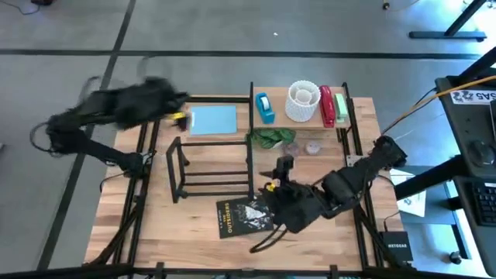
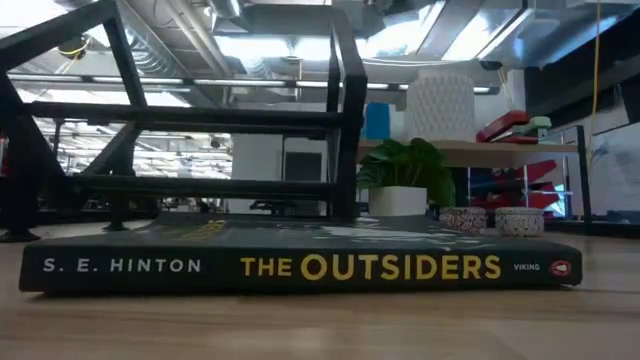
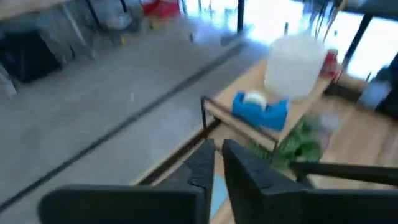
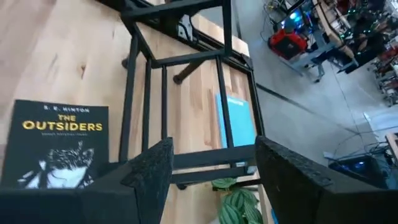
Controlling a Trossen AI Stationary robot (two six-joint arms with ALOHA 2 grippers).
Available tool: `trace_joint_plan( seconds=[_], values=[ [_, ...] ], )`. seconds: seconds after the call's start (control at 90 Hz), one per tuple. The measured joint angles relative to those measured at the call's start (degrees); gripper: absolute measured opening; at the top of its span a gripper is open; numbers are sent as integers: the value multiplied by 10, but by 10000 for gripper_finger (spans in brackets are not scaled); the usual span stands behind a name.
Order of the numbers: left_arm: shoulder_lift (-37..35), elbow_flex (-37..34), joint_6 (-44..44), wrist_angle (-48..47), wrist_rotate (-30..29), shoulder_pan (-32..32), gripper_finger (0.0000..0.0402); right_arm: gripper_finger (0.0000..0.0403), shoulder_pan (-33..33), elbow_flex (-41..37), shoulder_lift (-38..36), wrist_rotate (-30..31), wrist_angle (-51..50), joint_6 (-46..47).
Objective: Stock shelves
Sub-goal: Move the blue book from the top left to the middle left of the table
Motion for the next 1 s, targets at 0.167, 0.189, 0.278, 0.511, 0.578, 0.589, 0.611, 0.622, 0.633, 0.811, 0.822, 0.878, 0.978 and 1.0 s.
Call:
trace_joint_plan(
  seconds=[0.167,0.189,0.278,0.511,0.578,0.589,0.611,0.622,0.633,0.811,0.822,0.878,0.978,1.0],
  values=[
    [141,0,33,-20,127,152,4,209,2,-11,0,-6,-22,51],
    [160,0,38,-23,135,166,4,209,2,-16,0,-7,-26,59],
    [232,0,47,-23,153,208,4,209,6,-42,1,-10,-38,92],
    [369,0,61,6,167,256,5,209,33,-137,1,-17,-7,201],
    [397,0,68,7,169,258,5,209,47,-160,1,-17,9,226],
    [401,0,69,7,169,259,5,209,49,-163,1,-17,10,230],
    [409,0,70,7,169,259,5,209,54,-170,1,-18,13,238],
    [413,0,71,7,170,259,5,209,56,-172,1,-18,15,242],
    [417,0,71,7,170,259,5,209,58,-175,1,-18,17,245],
    [474,0,84,27,170,257,5,209,92,-195,1,4,34,311],
    [476,0,84,29,170,257,5,209,94,-195,1,7,34,315],
    [487,0,85,40,170,255,5,209,104,-196,1,19,34,323],
    [505,0,87,49,172,254,5,209,119,-196,1,42,34,332],
    [508,0,87,49,173,254,5,209,122,-196,1,45,34,332]
  ],
)
